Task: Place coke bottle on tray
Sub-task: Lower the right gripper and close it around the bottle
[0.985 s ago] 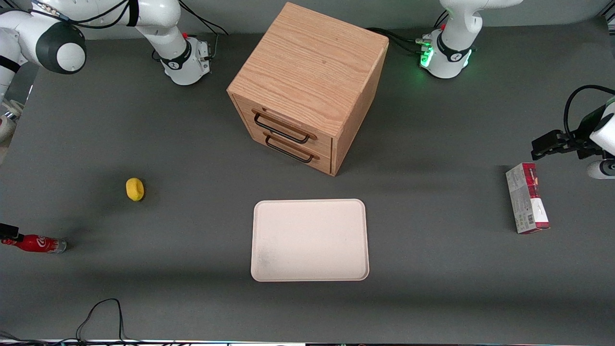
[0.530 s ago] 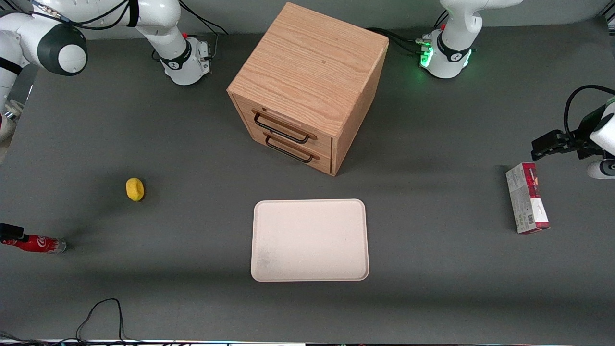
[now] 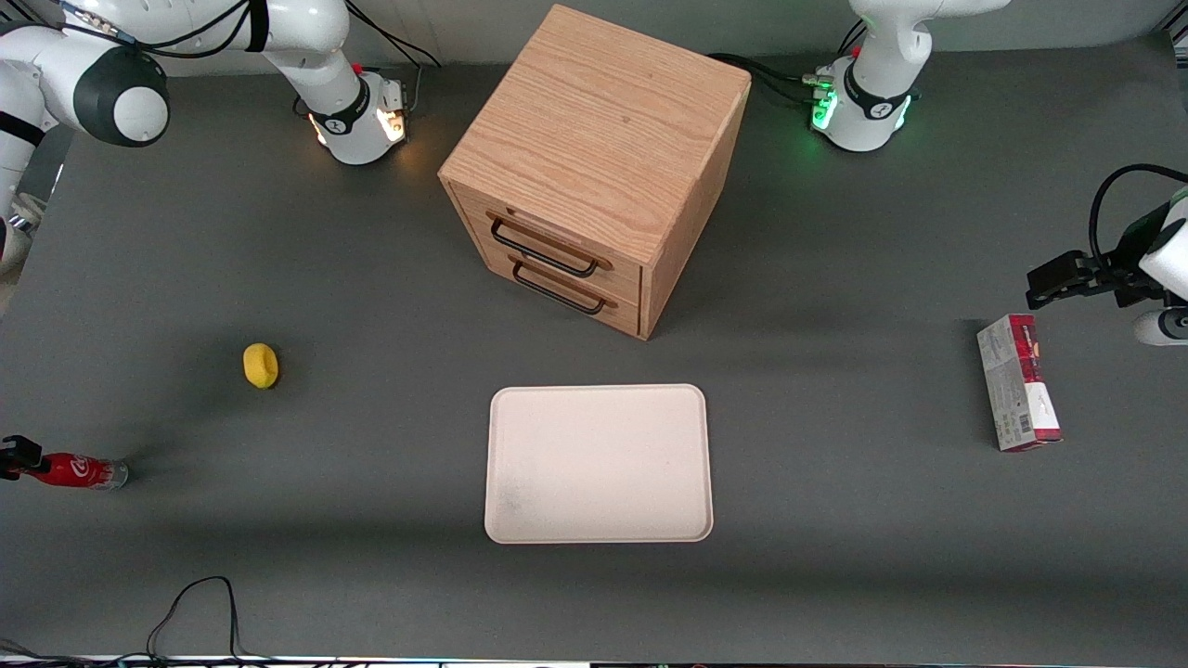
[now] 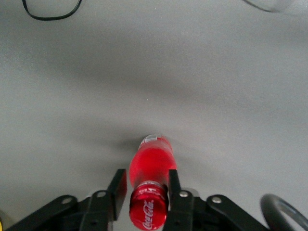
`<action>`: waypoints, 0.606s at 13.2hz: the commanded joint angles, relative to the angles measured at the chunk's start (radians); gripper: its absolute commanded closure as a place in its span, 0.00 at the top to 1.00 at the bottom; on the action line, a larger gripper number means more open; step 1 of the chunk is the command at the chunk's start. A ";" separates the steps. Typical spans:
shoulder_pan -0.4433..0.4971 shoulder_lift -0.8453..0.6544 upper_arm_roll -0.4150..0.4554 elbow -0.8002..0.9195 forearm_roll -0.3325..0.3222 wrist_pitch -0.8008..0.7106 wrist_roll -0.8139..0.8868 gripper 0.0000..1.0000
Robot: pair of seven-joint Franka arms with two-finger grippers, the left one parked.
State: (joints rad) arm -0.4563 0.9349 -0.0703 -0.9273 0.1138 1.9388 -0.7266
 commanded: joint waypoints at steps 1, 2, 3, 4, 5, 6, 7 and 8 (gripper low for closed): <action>-0.002 0.009 0.003 0.019 -0.008 -0.012 -0.030 0.30; -0.002 0.009 0.004 0.019 -0.008 -0.012 -0.031 0.27; -0.002 0.009 0.004 0.019 -0.008 -0.012 -0.033 0.21; -0.002 0.009 0.003 0.019 -0.009 -0.015 -0.037 0.13; -0.002 0.009 0.003 0.019 -0.009 -0.017 -0.046 0.04; -0.002 0.009 0.003 0.019 -0.009 -0.017 -0.051 0.00; -0.002 0.009 0.003 0.019 -0.009 -0.018 -0.051 0.00; -0.002 0.005 0.003 0.021 -0.009 -0.023 -0.051 0.00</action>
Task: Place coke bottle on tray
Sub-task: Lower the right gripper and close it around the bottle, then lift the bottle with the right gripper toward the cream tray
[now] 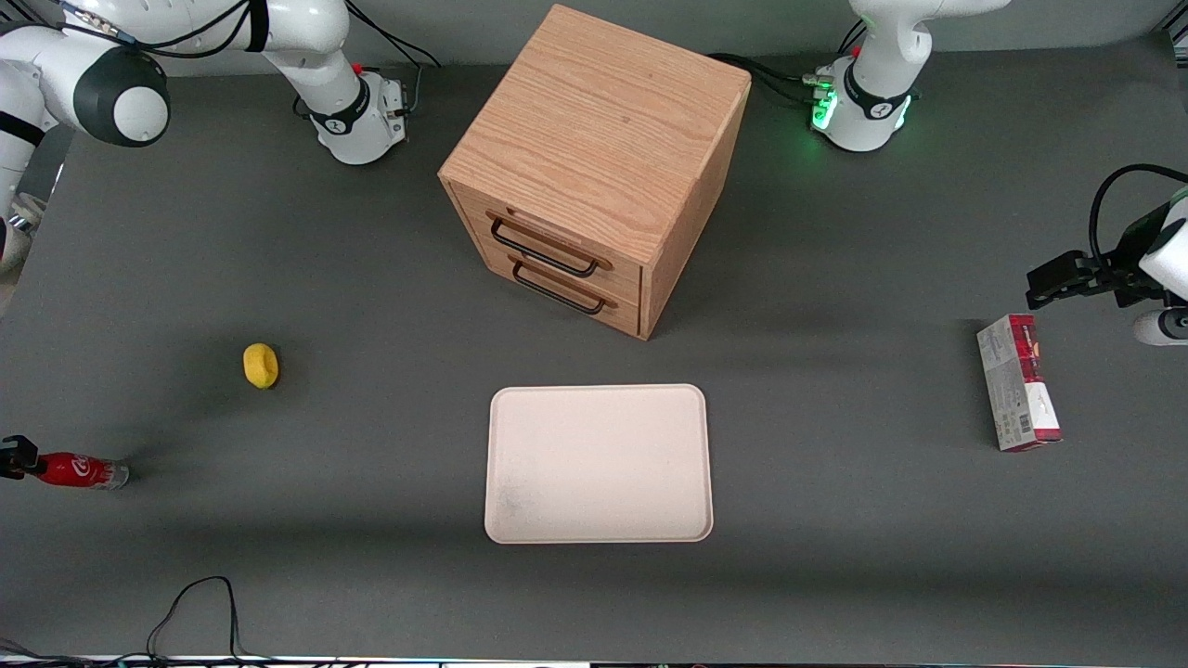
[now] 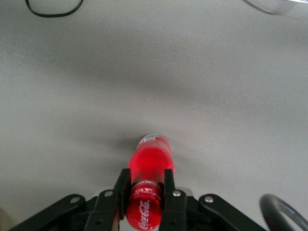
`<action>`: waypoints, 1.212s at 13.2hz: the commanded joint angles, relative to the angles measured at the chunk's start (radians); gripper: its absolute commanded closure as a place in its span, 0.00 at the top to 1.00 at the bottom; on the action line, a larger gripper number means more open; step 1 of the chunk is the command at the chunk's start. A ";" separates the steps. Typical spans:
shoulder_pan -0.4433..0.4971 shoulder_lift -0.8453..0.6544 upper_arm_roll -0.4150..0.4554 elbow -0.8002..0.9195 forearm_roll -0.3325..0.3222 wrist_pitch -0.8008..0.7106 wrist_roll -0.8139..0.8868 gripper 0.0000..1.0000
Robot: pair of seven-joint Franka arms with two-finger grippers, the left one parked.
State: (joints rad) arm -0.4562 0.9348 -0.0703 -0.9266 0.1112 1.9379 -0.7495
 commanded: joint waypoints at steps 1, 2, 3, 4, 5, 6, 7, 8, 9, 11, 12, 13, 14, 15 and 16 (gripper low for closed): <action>-0.002 -0.005 0.001 0.026 -0.007 -0.052 -0.028 0.00; -0.002 -0.019 -0.002 0.029 -0.008 -0.095 -0.028 0.00; -0.004 -0.042 -0.003 0.035 -0.010 -0.138 -0.030 0.00; -0.006 -0.080 -0.003 0.035 -0.016 -0.181 -0.030 0.00; -0.009 -0.114 -0.005 0.035 -0.019 -0.227 -0.030 0.00; -0.012 -0.154 -0.005 0.035 -0.021 -0.270 -0.048 0.00; -0.015 -0.201 -0.006 0.035 -0.021 -0.296 -0.074 0.00; -0.018 -0.236 -0.005 0.037 -0.021 -0.331 -0.088 0.00; -0.025 -0.284 -0.005 0.037 -0.021 -0.355 -0.112 0.00; -0.038 -0.373 -0.005 0.043 -0.022 -0.417 -0.137 0.00; -0.041 -0.420 -0.005 0.052 -0.022 -0.460 -0.139 0.00; -0.055 -0.463 -0.005 0.055 -0.022 -0.499 -0.139 0.00; -0.064 -0.499 -0.003 0.058 -0.022 -0.531 -0.139 0.00; -0.064 -0.517 -0.003 0.058 -0.022 -0.556 -0.139 0.00; -0.062 -0.528 0.000 0.057 -0.019 -0.574 -0.136 0.00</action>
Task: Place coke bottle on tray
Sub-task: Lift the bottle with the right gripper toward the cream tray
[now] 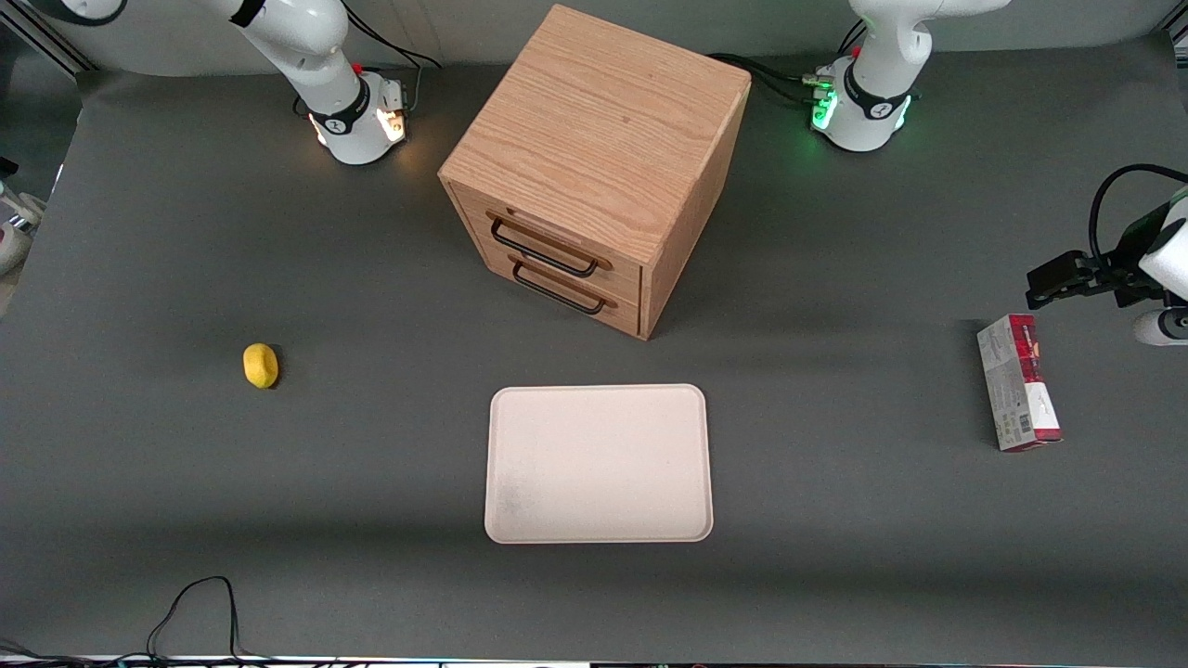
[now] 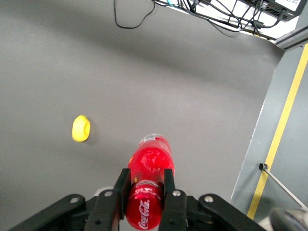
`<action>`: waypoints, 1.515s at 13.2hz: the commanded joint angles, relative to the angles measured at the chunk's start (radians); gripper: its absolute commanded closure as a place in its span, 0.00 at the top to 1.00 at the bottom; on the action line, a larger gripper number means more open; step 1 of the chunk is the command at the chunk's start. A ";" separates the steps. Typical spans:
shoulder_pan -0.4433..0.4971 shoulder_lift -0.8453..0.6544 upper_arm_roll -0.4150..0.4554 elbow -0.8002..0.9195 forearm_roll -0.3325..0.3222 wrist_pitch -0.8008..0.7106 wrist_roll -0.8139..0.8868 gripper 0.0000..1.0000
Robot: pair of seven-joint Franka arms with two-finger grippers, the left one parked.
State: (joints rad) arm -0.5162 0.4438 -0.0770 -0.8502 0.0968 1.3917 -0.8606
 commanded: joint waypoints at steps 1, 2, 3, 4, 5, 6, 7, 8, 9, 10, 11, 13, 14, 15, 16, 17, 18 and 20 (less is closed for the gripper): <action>0.007 -0.037 0.012 -0.020 -0.005 -0.045 -0.021 0.00; 0.033 -0.039 0.020 -0.020 -0.002 -0.062 -0.006 0.00; 0.094 -0.040 0.022 -0.020 -0.003 -0.080 0.023 0.00; 0.160 -0.060 0.022 -0.020 -0.006 -0.101 0.091 0.00; 0.236 -0.071 0.019 -0.020 -0.008 -0.124 0.171 0.00; 0.304 -0.073 0.019 -0.020 -0.023 -0.134 0.236 0.00; 0.385 -0.073 0.020 -0.020 -0.052 -0.151 0.314 0.00; 0.459 -0.073 0.019 -0.020 -0.058 -0.167 0.421 0.00; 0.528 -0.077 0.022 -0.020 -0.062 -0.169 0.516 0.00; 0.601 -0.077 0.020 -0.018 -0.078 -0.162 0.575 0.00; 0.663 -0.076 0.020 -0.018 -0.086 -0.146 0.622 0.00; 0.755 -0.067 0.023 -0.018 -0.086 -0.094 0.721 0.00; 0.804 -0.062 0.025 -0.020 -0.088 -0.055 0.759 0.00; 0.850 -0.047 0.023 -0.018 -0.092 -0.019 0.794 0.00; 0.902 -0.034 0.023 -0.018 -0.127 0.015 0.819 0.00; 0.954 -0.019 0.023 -0.018 -0.170 0.050 0.825 0.00; 1.008 -0.010 0.023 -0.018 -0.193 0.068 0.834 0.00; 1.088 0.004 0.023 -0.018 -0.209 0.093 0.912 0.00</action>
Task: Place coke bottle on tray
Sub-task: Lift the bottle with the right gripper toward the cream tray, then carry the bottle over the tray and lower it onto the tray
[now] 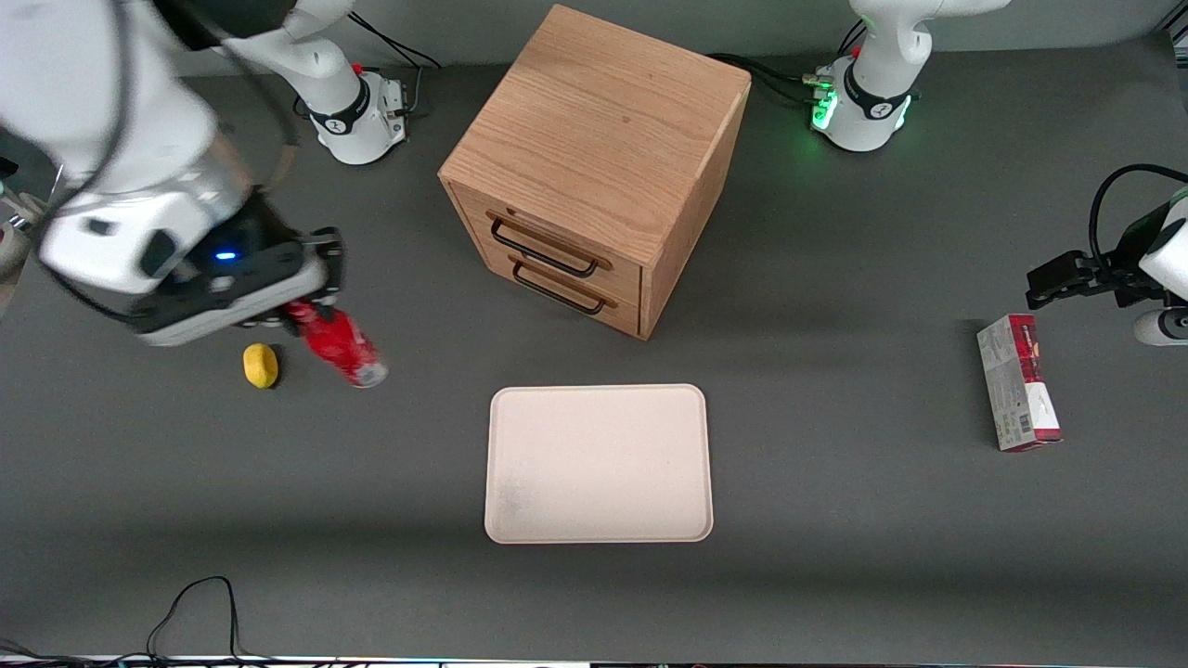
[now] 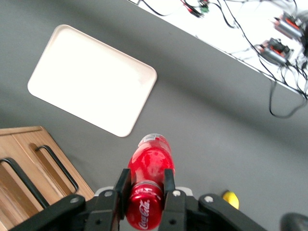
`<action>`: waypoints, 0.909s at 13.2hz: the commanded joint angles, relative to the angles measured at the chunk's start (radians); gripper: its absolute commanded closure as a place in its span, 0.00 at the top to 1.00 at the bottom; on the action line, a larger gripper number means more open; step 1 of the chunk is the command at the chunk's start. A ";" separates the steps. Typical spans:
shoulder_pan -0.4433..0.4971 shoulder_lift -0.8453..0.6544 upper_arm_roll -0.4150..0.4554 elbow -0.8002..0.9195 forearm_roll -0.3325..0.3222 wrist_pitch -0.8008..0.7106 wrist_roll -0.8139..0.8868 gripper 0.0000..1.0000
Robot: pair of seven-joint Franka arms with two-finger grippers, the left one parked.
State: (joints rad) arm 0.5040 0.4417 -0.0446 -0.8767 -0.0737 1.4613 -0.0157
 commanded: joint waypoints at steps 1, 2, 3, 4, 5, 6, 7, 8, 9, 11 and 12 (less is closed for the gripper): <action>0.091 0.012 -0.008 0.008 -0.038 0.042 0.077 0.00; 0.102 0.021 -0.008 0.008 -0.038 0.057 0.076 0.00; 0.103 0.032 -0.006 0.008 -0.038 0.076 0.073 0.00; 0.102 0.046 -0.008 0.005 -0.035 0.115 0.063 0.00; 0.102 0.078 -0.008 0.005 -0.034 0.141 0.060 0.00; 0.100 0.104 -0.008 0.005 -0.034 0.174 0.060 0.00; 0.096 0.136 -0.008 0.005 -0.034 0.200 0.060 0.00; 0.087 0.168 -0.011 0.004 -0.029 0.218 0.059 0.00; 0.067 0.195 -0.009 0.002 -0.023 0.238 0.059 0.00; 0.021 0.254 -0.009 -0.001 0.059 0.286 0.060 0.00; -0.005 0.279 -0.009 -0.004 0.124 0.316 0.059 0.00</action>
State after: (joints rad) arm 0.5460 0.6795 -0.0539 -0.9020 -0.0408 1.7338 0.0482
